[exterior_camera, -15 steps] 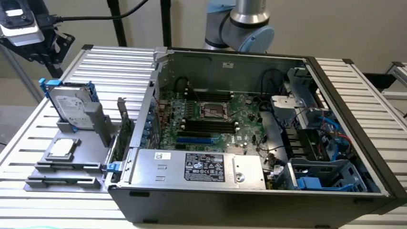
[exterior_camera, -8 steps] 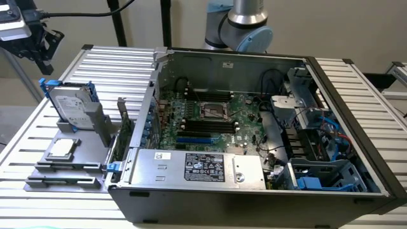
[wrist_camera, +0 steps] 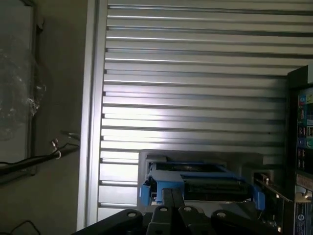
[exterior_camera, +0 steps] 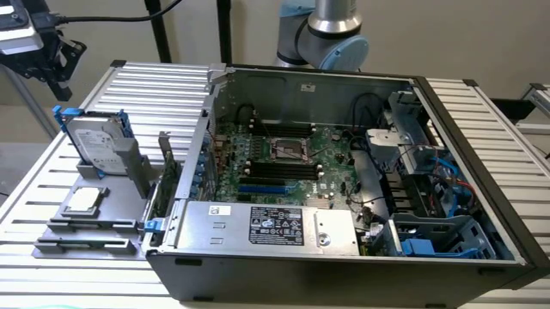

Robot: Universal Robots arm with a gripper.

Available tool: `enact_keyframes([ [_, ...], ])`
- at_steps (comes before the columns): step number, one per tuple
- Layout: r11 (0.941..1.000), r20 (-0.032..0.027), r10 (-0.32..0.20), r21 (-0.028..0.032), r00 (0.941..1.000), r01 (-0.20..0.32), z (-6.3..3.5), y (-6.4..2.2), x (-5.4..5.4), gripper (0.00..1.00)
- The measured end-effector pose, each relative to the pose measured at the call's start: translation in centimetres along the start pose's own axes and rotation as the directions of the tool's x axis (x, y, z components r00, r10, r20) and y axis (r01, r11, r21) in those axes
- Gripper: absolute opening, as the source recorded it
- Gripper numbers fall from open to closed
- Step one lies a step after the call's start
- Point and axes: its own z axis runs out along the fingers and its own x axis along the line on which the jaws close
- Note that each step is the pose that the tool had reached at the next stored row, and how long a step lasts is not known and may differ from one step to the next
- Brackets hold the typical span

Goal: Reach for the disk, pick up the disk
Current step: 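Pick up the disk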

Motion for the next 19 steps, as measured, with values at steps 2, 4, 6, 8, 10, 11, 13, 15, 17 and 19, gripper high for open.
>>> enact_keyframes([
  [2,0.9994,-0.0007,-0.035,-0.0001,0.9994,0.035,0.01,0.0,0.0,0.11],
  [4,0.9975,-0.0016,-0.071,-0.0001,0.9975,0.071,0.01,0.0,0.0,0.11],
  [6,0.9941,-0.0026,-0.108,-0.0001,0.9941,0.108,0.01,0.0,0.0,0.11],
  [8,0.9896,-0.0034,-0.144,-0.0002,0.9896,0.144,0.01,0.0,0.0,0.11],
  [10,0.9836,-0.0043,-0.18,-0.0003,0.9836,0.18,0.01,0.0,-0.01,0.11],
  [11,0.9802,-0.0048,-0.198,-0.0004,0.9802,0.198,0.01,0.0,-0.01,0.11],
  [13,0.9724,-0.0057,-0.233,-0.0006,0.9724,0.233,0.01,0.0,0.0,0.11],
  [15,0.9632,-0.0065,-0.269,-0.0008,0.9631,0.269,0.01,0.0,0.0,0.11],
  [17,0.9529,-0.0074,-0.303,-0.001,0.9528,0.303,0.01,0.0,0.0,0.11],
  [19,0.9412,-0.0083,-0.338,-0.0013,0.9411,0.338,0.01,0.0,-0.01,0.11],
])
